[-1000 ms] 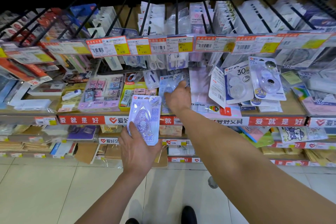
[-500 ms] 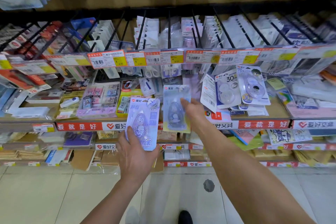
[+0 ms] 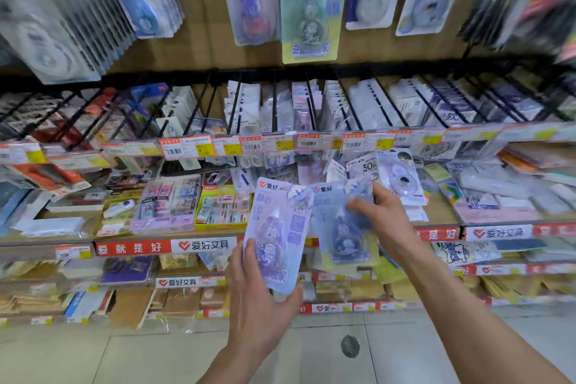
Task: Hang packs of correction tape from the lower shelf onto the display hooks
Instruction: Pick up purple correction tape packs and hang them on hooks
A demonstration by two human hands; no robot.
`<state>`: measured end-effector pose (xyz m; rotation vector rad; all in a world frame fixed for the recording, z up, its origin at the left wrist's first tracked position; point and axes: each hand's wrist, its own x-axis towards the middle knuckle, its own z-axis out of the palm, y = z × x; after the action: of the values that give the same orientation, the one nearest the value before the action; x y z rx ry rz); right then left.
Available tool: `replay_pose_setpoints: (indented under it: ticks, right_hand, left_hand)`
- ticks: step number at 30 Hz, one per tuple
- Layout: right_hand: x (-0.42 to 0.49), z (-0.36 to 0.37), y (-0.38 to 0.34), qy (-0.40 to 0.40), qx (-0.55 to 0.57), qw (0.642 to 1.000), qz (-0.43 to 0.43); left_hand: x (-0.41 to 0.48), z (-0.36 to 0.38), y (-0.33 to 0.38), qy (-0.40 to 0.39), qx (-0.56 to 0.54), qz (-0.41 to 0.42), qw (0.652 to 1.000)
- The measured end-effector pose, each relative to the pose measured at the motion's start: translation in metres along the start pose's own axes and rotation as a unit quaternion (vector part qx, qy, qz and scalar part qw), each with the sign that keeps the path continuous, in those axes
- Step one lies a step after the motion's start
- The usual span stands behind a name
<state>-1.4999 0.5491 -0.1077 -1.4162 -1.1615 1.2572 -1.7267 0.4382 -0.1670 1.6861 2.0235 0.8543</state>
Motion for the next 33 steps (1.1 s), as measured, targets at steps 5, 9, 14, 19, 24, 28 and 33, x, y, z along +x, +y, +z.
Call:
replay_pose_setpoints:
  ticks: [5, 9, 14, 19, 24, 28, 33]
  right_hand:
    - [-0.006, 0.004, -0.041, 0.015, 0.052, 0.998, -0.029]
    - [-0.002, 0.011, -0.069, 0.01, 0.054, 0.998, -0.042]
    - [0.011, 0.019, -0.118, 0.005, 0.066, 0.994, -0.086]
    - [0.031, 0.024, -0.177, 0.006, 0.076, 0.985, -0.152]
    - [0.052, 0.03, -0.231, 0.025, 0.118, 0.971, -0.208]
    - [0.068, 0.036, -0.259, 0.014, 0.147, 0.958, -0.246]
    - [0.082, 0.047, -0.274, 0.008, 0.178, 0.947, -0.267]
  left_hand:
    - [0.008, -0.012, 0.015, 0.056, -0.031, 0.009, 0.998]
    - [0.02, -0.026, 0.031, 0.087, -0.049, 0.001, 0.995]
    - [0.038, -0.043, 0.047, 0.11, -0.072, -0.008, 0.991]
    - [0.05, -0.054, 0.058, 0.121, -0.088, -0.008, 0.989]
    - [0.055, -0.056, 0.06, 0.115, -0.091, -0.009, 0.989]
    - [0.06, -0.055, 0.062, 0.105, -0.101, -0.021, 0.989]
    - [0.064, -0.056, 0.063, 0.109, -0.1, -0.016, 0.989]
